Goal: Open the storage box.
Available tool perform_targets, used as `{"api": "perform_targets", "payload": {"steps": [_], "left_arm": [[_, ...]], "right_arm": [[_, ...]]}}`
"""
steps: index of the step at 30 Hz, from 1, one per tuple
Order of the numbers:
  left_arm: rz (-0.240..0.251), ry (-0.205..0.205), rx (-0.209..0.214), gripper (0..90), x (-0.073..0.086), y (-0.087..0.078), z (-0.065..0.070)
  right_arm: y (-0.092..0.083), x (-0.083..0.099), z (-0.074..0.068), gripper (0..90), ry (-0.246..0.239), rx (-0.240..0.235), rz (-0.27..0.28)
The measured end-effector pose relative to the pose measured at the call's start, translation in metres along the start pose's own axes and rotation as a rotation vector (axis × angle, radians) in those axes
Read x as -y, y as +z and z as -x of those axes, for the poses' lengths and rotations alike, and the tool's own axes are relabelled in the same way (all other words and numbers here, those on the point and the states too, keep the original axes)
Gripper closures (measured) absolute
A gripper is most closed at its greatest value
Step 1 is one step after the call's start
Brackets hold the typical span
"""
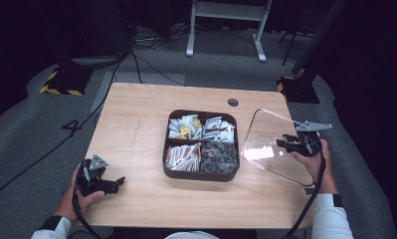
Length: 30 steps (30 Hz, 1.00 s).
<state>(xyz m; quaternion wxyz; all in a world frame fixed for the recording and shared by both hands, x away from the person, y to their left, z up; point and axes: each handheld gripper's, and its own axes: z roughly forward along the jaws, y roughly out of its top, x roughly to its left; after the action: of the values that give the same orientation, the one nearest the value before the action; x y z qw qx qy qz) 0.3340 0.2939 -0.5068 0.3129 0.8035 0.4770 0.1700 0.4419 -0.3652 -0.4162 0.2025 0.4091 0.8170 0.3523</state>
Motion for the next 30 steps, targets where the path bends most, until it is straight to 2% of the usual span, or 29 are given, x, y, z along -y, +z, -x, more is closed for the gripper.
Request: {"api": "perform_targets", "payload": {"steps": [6,12,20,30], "left_arm": [[0.000,0.000,0.000,0.2,0.000,0.000,0.000],[0.000,0.000,0.000,0.2,0.000,0.000,0.000],[0.000,0.000,0.000,0.2,0.000,0.000,0.000],[0.000,0.000,0.000,0.2,0.000,0.000,0.000]], "right_arm": [[0.006,0.006,0.004,59.1,0.005,0.007,-0.020],[0.026,0.012,0.005,59.1,-0.004,0.006,-0.071],[0.045,0.018,0.006,59.0,0.000,-0.012,-0.112],[0.059,0.020,0.006,58.9,-0.004,-0.006,-0.127]]}}
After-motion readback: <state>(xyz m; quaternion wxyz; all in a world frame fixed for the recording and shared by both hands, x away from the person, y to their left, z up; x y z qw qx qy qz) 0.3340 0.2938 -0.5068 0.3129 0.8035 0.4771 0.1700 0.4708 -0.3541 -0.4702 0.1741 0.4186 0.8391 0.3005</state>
